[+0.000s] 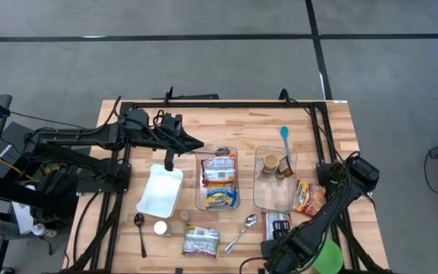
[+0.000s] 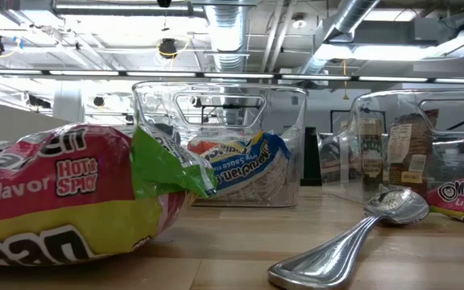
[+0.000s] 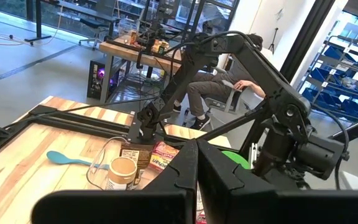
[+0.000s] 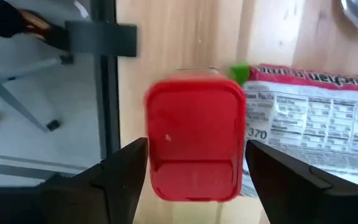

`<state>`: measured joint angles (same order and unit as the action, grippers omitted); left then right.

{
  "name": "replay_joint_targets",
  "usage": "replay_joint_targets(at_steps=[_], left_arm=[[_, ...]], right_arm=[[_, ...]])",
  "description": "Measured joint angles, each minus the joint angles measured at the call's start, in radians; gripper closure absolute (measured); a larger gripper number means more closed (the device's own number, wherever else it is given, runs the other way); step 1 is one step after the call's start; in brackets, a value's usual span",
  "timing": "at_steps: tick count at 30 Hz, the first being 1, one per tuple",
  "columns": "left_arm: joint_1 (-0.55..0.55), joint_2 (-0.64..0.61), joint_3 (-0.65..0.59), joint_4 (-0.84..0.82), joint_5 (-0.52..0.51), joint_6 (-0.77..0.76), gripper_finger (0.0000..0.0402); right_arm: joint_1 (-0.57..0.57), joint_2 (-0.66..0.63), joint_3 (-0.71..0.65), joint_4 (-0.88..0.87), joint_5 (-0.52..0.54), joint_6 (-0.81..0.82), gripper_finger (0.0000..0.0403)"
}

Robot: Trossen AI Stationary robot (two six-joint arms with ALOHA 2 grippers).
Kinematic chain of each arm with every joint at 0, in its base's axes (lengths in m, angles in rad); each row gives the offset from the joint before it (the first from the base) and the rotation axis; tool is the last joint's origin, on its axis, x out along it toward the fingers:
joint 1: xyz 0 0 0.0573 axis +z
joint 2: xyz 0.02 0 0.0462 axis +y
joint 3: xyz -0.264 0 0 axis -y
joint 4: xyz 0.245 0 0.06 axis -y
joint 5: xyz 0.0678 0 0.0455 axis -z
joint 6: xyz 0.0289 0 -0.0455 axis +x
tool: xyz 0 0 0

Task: Pick & Place Food Item
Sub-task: Put the red spice can into the right transparent bin

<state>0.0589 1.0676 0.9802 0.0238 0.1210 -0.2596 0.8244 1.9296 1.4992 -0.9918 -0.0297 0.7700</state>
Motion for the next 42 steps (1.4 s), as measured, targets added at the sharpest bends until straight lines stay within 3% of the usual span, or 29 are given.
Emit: replay_joint_targets(at_steps=[42], left_arm=[[0.000,0.000,0.000,0.000,0.000,0.000,0.0402]], right_arm=[[-0.035,0.035,0.001,0.060,-0.045,0.008,0.0138]])
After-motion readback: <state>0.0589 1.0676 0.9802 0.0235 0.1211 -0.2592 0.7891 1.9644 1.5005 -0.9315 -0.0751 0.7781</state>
